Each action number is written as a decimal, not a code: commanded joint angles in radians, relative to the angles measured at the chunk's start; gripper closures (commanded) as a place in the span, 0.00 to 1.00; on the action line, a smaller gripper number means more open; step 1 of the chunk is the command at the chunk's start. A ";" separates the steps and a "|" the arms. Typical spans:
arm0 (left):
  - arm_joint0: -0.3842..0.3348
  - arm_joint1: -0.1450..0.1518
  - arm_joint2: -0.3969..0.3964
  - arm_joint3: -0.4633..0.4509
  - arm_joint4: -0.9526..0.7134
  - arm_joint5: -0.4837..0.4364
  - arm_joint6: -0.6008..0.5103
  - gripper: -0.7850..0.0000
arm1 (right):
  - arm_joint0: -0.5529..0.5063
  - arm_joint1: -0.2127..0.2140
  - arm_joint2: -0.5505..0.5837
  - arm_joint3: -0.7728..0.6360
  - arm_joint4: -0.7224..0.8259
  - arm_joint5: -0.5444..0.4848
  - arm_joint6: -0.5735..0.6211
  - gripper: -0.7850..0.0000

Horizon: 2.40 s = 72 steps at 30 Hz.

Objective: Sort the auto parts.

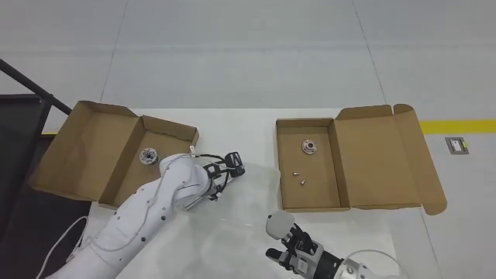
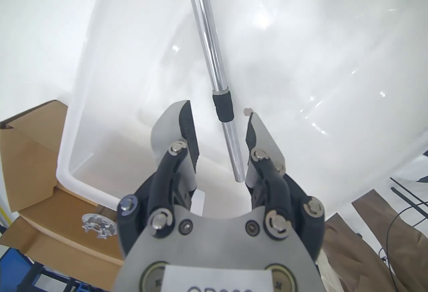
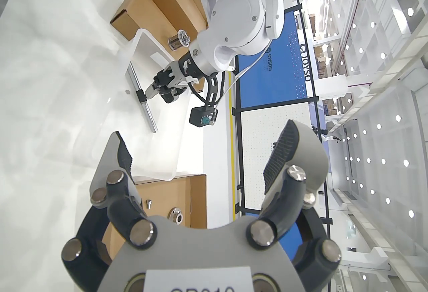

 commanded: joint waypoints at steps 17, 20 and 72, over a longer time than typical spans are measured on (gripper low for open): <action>-0.018 -0.043 0.046 0.100 0.026 0.046 0.021 0.52 | 0.000 0.000 0.000 0.000 0.000 0.000 0.000 0.00; -0.020 -0.049 0.051 0.112 0.035 0.058 0.024 0.53 | 0.000 0.000 0.000 0.000 0.000 0.000 0.000 0.00; 0.189 -0.006 -0.239 -0.245 0.045 0.081 0.034 1.00 | 0.000 0.000 0.000 0.000 0.000 0.000 0.000 0.00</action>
